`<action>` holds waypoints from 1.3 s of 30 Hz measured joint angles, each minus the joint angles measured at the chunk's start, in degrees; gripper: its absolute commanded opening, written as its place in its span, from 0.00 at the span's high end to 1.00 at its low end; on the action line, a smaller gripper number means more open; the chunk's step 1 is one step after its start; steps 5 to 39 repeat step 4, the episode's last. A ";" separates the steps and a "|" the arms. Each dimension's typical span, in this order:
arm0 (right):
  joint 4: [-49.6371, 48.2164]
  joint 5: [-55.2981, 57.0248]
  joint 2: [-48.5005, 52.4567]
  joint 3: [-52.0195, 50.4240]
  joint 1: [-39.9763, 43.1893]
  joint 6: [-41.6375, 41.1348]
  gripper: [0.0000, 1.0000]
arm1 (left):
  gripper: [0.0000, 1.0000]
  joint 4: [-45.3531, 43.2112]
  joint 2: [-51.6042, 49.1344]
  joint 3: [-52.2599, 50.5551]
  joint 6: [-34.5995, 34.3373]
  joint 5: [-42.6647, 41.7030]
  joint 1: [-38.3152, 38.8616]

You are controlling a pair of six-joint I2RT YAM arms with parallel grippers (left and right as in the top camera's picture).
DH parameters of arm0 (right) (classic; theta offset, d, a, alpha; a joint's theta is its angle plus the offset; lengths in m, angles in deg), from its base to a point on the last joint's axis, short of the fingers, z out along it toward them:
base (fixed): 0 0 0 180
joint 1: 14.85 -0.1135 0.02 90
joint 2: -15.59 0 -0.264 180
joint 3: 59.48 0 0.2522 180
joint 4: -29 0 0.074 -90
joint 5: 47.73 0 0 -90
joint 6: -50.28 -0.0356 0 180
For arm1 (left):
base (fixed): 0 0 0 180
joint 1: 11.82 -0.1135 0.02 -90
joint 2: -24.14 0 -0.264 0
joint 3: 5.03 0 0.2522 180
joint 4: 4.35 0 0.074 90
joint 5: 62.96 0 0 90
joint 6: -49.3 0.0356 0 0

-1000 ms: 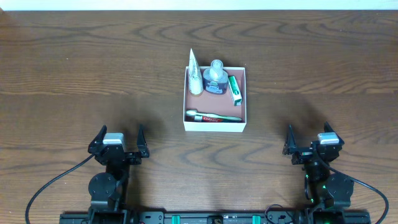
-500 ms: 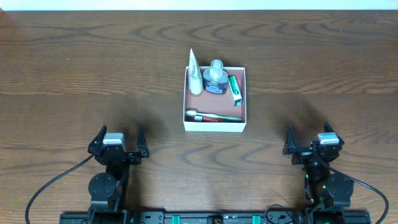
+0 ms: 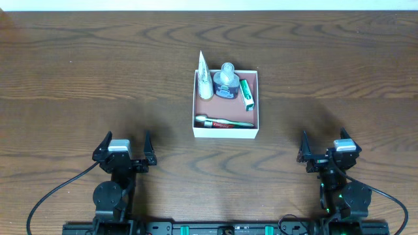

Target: Pack container

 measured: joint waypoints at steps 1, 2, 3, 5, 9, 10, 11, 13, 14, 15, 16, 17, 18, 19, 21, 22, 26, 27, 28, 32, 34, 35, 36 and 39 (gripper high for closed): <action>0.00 0.00 0.00 0.00 0.00 0.00 0.01 | 0.02 0.00 0.00 0.00 -0.02 0.00 0.00; 0.00 0.00 0.00 0.00 0.00 0.00 0.01 | 0.02 0.00 0.00 -0.02 0.00 0.00 0.00; 0.00 0.00 0.00 0.00 0.00 0.00 0.01 | 0.02 0.00 0.00 -0.02 -0.02 0.00 0.00; 0.00 0.00 0.00 0.00 0.00 0.00 0.01 | 0.02 0.00 0.00 0.00 0.00 0.00 0.00; 0.00 0.00 0.00 0.00 0.00 0.00 0.01 | 0.02 0.00 0.00 0.00 0.00 0.00 0.00; 0.00 0.00 0.00 0.00 0.00 0.00 0.01 | 0.02 0.00 0.00 0.00 0.00 0.00 0.00; 0.00 0.00 0.00 0.00 0.00 0.00 0.01 | 0.02 0.00 0.00 0.00 0.00 0.00 0.00; 0.00 0.00 0.00 0.00 0.00 0.00 0.01 | 0.02 0.00 0.00 0.00 0.00 0.00 0.00; 0.00 0.00 0.00 0.00 0.00 0.00 0.01 | 0.02 0.00 0.00 0.00 0.00 0.00 0.00; 0.00 0.00 0.00 0.00 0.00 0.00 0.01 | 0.02 0.00 0.00 0.00 0.00 0.00 0.00; 0.00 0.00 0.00 0.00 0.00 0.00 0.01 | 0.02 0.00 0.00 0.00 0.00 0.00 0.00; 0.00 0.00 0.00 0.00 0.00 0.00 0.01 | 0.02 0.00 0.00 0.00 0.00 0.00 0.00; 0.00 0.00 0.00 0.00 0.00 0.00 0.01 | 0.02 0.00 0.00 0.00 0.00 0.00 0.00; 0.00 0.00 0.00 0.00 0.00 0.00 0.01 | 0.02 0.00 0.00 0.00 0.00 0.00 0.00; 0.00 0.00 0.00 0.00 0.00 0.00 0.01 | 0.02 0.00 0.00 0.00 0.00 0.00 0.00; 0.00 0.00 0.00 0.00 0.00 0.00 0.01 | 0.02 0.00 0.00 0.00 0.00 0.00 0.00; 0.00 0.00 0.00 0.00 0.00 0.00 0.01 | 0.02 0.00 0.00 0.00 0.00 0.00 0.00; 0.00 0.00 0.00 0.00 0.00 0.00 0.01 | 0.02 0.00 0.00 0.00 0.00 0.00 0.00; 0.00 0.00 0.00 0.00 0.00 0.00 0.01 | 0.02 0.00 0.00 0.00 0.00 0.00 0.00; 0.00 0.00 0.00 0.00 0.00 0.00 0.01 | 0.02 0.00 0.00 0.00 0.00 0.00 0.00; 0.00 0.00 0.00 0.00 0.00 0.00 0.01 | 0.02 0.00 0.00 0.00 0.00 0.00 0.00; 0.00 0.00 0.00 0.00 0.00 0.00 0.01 | 0.02 0.00 0.00 0.00 0.00 0.00 0.00; 0.00 0.00 0.00 0.00 0.00 0.00 0.01 | 0.02 0.00 0.00 0.00 0.00 0.00 0.00; 0.00 0.00 0.00 0.00 0.00 0.00 0.01 | 0.02 0.00 0.00 0.00 0.00 0.00 0.00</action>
